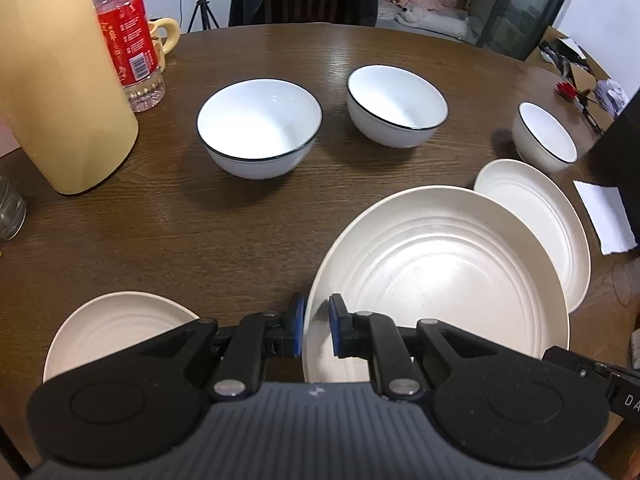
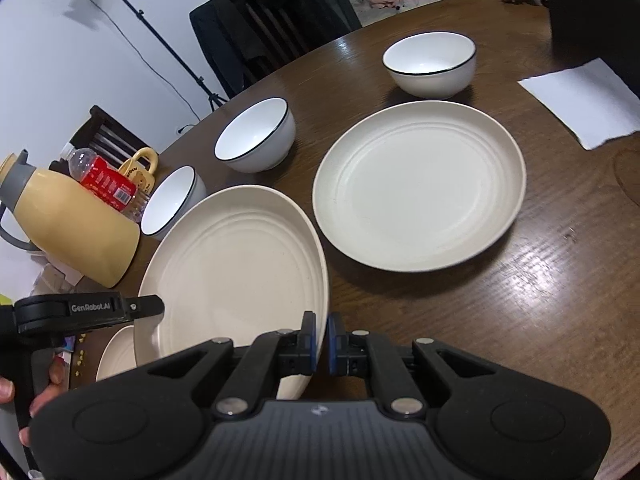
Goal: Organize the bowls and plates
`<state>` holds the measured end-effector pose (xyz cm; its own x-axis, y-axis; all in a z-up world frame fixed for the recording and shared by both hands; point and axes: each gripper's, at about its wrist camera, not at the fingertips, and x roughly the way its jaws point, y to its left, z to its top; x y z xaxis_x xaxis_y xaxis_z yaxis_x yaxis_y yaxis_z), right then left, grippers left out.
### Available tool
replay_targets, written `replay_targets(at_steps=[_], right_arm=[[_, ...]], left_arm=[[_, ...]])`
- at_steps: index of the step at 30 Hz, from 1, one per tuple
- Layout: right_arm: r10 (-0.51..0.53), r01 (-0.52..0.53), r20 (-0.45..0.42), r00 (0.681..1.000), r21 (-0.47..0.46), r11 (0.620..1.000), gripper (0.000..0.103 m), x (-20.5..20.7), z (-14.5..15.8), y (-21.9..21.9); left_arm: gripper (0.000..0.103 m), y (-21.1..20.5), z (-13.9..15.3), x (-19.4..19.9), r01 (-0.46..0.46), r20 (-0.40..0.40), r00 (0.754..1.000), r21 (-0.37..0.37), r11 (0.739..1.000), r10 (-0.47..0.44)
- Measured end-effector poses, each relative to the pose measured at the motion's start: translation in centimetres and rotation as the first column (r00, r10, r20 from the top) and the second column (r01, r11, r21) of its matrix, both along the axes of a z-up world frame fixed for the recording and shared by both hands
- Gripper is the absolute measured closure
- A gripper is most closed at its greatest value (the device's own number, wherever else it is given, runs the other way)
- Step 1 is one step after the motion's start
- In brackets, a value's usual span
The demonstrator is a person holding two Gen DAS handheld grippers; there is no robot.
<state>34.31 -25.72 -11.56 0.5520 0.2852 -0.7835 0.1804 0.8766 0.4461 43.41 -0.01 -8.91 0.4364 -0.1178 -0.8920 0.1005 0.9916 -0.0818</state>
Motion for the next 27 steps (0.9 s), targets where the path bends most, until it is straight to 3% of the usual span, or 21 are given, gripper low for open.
replay_targets(at_steps=[27], right_arm=[[-0.148, 0.148, -0.002, 0.989, -0.015, 0.989, 0.097, -8.2, 0.4, -3.1]], left_arm=[[0.089, -4.5, 0.0, -4.5, 0.174, -0.01, 0.985, -0.002, 0.985, -0.174]])
